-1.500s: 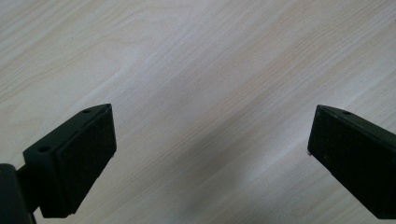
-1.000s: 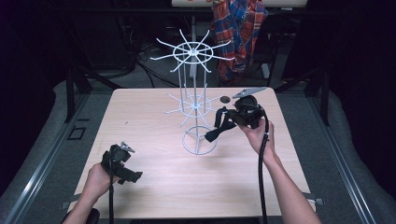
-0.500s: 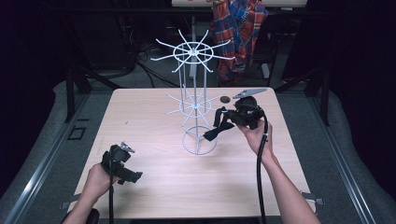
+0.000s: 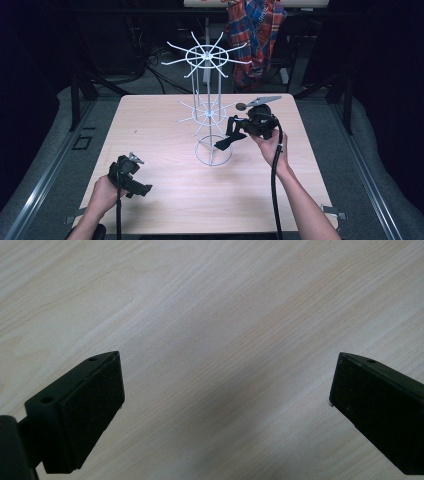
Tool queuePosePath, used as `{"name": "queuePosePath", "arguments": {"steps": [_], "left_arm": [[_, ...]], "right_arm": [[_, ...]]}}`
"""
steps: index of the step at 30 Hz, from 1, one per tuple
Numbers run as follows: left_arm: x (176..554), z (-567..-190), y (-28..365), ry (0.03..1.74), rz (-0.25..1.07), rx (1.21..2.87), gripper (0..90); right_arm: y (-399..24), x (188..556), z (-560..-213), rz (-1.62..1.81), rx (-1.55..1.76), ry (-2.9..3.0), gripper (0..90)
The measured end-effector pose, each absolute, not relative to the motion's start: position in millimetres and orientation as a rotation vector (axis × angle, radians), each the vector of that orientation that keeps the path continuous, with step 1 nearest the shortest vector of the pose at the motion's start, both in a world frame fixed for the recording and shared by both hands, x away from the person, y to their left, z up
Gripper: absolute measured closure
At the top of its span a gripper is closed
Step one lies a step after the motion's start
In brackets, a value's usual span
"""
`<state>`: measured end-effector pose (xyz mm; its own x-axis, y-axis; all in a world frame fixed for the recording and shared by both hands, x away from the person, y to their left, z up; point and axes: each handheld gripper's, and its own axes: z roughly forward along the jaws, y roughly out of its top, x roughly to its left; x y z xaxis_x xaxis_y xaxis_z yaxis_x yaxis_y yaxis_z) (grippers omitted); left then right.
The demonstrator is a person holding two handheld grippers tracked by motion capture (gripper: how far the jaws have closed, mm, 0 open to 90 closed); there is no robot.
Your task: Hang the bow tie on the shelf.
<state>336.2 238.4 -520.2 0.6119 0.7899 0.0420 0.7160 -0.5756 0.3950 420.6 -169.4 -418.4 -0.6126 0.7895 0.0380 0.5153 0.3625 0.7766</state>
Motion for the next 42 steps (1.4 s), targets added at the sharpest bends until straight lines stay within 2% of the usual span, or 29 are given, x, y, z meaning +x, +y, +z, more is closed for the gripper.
{"name": "queuePosePath", "arguments": {"steps": [33,42], "left_arm": [[332.0,-520.8,243.2,1.234,0.314,2.485,1.0],[333.7,-520.8,241.0,1.229,0.313,2.486,1.0]], "right_arm": [[-155.1,424.5,-422.6,1.109,1.116,2.306,82.1],[-157.7,422.8,-421.8,1.109,1.113,2.296,78.1]]}}
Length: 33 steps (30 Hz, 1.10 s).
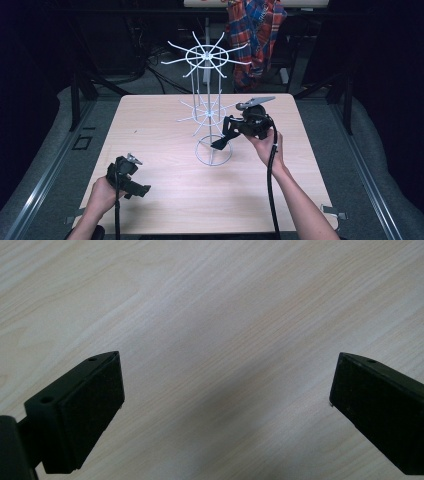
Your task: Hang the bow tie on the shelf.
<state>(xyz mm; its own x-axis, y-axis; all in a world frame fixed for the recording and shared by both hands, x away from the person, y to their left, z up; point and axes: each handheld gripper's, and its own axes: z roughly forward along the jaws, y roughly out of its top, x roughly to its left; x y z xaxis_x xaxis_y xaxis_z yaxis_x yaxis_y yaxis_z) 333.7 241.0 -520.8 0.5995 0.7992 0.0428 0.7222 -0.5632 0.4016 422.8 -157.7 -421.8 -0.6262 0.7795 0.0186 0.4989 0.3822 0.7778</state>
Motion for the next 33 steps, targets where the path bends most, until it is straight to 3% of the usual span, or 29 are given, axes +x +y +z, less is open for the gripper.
{"name": "queuePosePath", "arguments": {"steps": [15,33], "left_arm": [[337.0,-519.9,236.0,1.199,0.307,2.503,0.9],[337.9,-520.3,233.9,1.196,0.306,2.501,0.9]], "right_arm": [[-158.7,415.2,-420.4,1.075,1.114,2.331,61.9],[-168.4,401.0,-419.3,1.001,1.151,2.358,26.9]]}}
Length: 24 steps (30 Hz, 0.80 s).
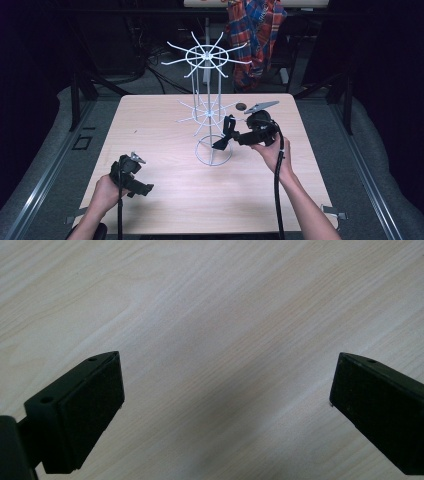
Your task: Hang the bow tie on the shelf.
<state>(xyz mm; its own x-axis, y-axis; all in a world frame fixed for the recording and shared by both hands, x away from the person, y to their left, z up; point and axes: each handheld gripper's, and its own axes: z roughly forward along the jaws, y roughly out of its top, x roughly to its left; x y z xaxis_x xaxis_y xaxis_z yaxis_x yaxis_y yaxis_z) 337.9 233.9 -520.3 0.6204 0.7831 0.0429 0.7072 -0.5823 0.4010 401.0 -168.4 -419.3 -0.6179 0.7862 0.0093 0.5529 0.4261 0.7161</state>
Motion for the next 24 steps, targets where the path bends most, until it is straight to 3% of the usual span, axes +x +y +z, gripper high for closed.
{"name": "queuePosePath", "arguments": {"steps": [11,24], "left_arm": [[338.1,-519.8,234.5,1.193,0.302,2.502,0.9],[337.6,-519.4,234.9,1.190,0.305,2.499,0.9]], "right_arm": [[-176.6,393.7,-431.2,0.914,1.177,2.423,15.6],[-176.3,387.1,-433.9,0.895,1.159,2.472,14.3]]}}
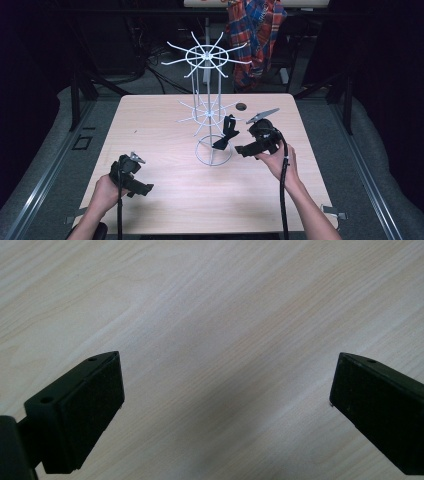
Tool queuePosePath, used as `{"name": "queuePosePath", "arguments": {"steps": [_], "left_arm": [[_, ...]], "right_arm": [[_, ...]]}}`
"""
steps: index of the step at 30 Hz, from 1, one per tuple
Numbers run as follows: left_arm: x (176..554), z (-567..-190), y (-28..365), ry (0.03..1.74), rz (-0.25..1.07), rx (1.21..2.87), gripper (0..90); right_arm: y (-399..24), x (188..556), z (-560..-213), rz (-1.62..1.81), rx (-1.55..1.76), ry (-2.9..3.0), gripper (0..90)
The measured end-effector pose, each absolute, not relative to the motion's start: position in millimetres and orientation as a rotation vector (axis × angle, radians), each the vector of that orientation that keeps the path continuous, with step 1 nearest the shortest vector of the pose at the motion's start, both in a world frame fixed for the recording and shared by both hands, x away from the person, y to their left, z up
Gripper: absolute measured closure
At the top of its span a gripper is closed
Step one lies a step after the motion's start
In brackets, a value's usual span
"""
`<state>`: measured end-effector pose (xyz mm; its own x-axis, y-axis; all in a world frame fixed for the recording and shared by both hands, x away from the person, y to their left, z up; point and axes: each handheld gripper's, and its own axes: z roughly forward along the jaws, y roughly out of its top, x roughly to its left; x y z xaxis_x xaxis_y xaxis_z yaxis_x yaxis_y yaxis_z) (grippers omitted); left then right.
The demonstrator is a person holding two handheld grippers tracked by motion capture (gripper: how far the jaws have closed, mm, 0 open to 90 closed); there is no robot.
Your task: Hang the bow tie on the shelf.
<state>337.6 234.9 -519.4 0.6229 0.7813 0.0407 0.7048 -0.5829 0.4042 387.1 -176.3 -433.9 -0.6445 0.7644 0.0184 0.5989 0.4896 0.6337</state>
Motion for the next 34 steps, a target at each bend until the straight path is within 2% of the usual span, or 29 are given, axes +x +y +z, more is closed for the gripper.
{"name": "queuePosePath", "arguments": {"steps": [10,18,27,34], "left_arm": [[337.5,-519.4,234.3,1.193,0.312,2.495,0.9],[337.8,-519.2,234.0,1.188,0.302,2.498,0.8],[338.3,-518.8,233.9,1.183,0.303,2.503,0.8],[338.3,-518.9,232.1,1.176,0.304,2.503,0.8]], "right_arm": [[-189.8,375.2,-440.0,0.850,1.195,2.495,13.7],[-196.4,367.5,-460.2,0.732,1.221,2.606,10.7],[-200.2,374.7,-486.2,0.609,1.253,2.704,4.2],[-202.7,379.0,-494.4,0.583,1.262,2.747,5.0]]}}
